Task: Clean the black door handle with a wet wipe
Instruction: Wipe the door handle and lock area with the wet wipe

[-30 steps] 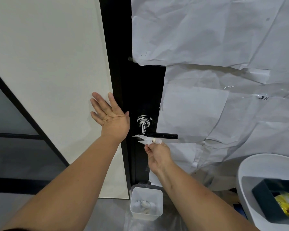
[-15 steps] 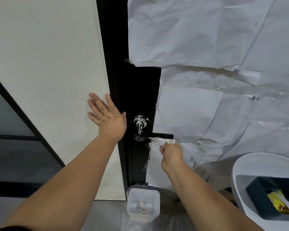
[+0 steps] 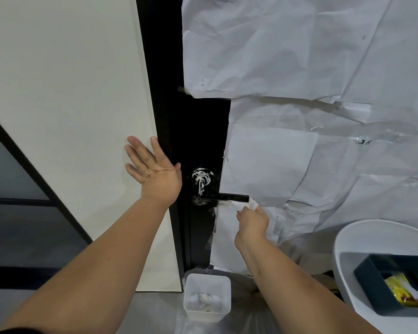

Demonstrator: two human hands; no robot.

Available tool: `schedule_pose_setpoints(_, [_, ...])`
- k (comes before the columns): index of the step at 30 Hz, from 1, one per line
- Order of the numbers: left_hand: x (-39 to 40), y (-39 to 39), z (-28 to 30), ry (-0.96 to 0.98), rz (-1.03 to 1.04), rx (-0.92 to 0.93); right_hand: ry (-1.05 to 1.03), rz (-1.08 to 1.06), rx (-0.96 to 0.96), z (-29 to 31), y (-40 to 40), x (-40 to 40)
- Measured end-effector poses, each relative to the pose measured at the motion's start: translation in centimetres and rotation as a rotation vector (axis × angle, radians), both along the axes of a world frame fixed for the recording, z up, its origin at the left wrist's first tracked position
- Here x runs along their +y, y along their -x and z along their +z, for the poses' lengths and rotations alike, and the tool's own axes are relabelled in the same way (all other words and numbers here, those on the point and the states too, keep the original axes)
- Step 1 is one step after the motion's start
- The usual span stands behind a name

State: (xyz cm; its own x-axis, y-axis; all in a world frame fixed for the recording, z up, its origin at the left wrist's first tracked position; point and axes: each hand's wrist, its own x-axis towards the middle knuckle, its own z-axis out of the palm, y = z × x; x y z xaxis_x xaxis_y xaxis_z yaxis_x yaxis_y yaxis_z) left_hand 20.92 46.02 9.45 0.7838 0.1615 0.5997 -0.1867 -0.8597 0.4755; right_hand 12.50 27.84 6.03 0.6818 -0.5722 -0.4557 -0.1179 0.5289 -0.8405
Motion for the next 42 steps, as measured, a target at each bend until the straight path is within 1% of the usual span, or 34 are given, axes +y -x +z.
schedule_pose_setpoints(2, [0.0, 0.0, 0.0, 0.000, 0.000, -0.002, -0.138, -0.018, -0.023, 0.3, 0.0, 0.2])
schedule_pose_setpoints(4, [0.0, 0.0, 0.0, -0.004, 0.001, 0.002, -0.229, -0.028, -0.037, 0.6, -0.2, 0.7])
schedule_pose_setpoints(7, [0.0, 0.1, 0.0, -0.005, -0.002, 0.005, -0.346, 0.024, -0.040, 1.0, -0.5, 2.2])
schedule_pose_setpoints(15, [0.0, -0.1, -0.2, -0.009, 0.002, 0.018, -0.381, 0.220, -0.003, 1.0, -1.8, 5.6])
schedule_pose_setpoints(19, [0.0, -0.1, -0.2, -0.014, 0.022, 0.003, -0.318, 0.375, -0.015, 2.0, -1.3, 6.3])
schedule_pose_setpoints(22, [-0.1, -0.1, -0.1, -0.007, 0.027, 0.007, -0.135, 0.517, 0.008, 3.0, 0.1, 6.4])
schedule_pose_setpoints(24, [-0.1, -0.1, -0.1, -0.004, 0.033, 0.010, 0.104, 0.571, 0.009, 3.0, 0.9, 6.4])
schedule_pose_setpoints(25, [-0.1, -0.1, -0.1, -0.005, 0.034, 0.012, 0.282, 0.565, -0.008, 3.0, 1.2, 6.1])
schedule_pose_setpoints(26, [-0.1, -0.1, -0.1, -0.006, 0.030, 0.016, 0.504, 0.546, -0.043, 2.8, 1.2, 5.8])
schedule_pose_setpoints(28, [0.0, -0.1, -0.1, -0.017, 0.016, 0.022, 0.955, 0.468, -0.113, 2.6, 0.7, 4.6])
schedule_pose_setpoints(29, [0.0, -0.1, -0.1, -0.018, 0.010, 0.023, 1.135, 0.426, -0.150, 2.6, 0.3, 4.0])
schedule_pose_setpoints(31, [0.0, -0.1, -0.2, -0.013, 0.002, 0.019, 1.421, 0.417, -0.217, 2.5, -0.4, 3.1])
schedule_pose_setpoints(33, [0.0, -0.1, -0.2, -0.006, 0.010, 0.013, 1.698, 0.507, -0.178, 2.2, -0.7, 2.8])
schedule_pose_setpoints(34, [0.0, -0.1, -0.2, -0.005, 0.015, 0.010, 1.799, 0.554, -0.137, 1.9, -0.7, 2.9])
schedule_pose_setpoints(35, [0.0, -0.1, -0.3, -0.008, 0.018, 0.008, 1.865, 0.572, -0.108, 1.9, -0.7, 2.9])
schedule_pose_setpoints(37, [0.0, -0.1, -0.3, -0.016, 0.018, 0.008, 1.931, 0.580, -0.079, 2.0, -0.9, 3.2])
schedule_pose_setpoints(42, [-0.1, -0.1, -0.3, -0.024, 0.018, -0.006, 1.948, 0.597, -0.092, 2.5, -1.4, 4.5])
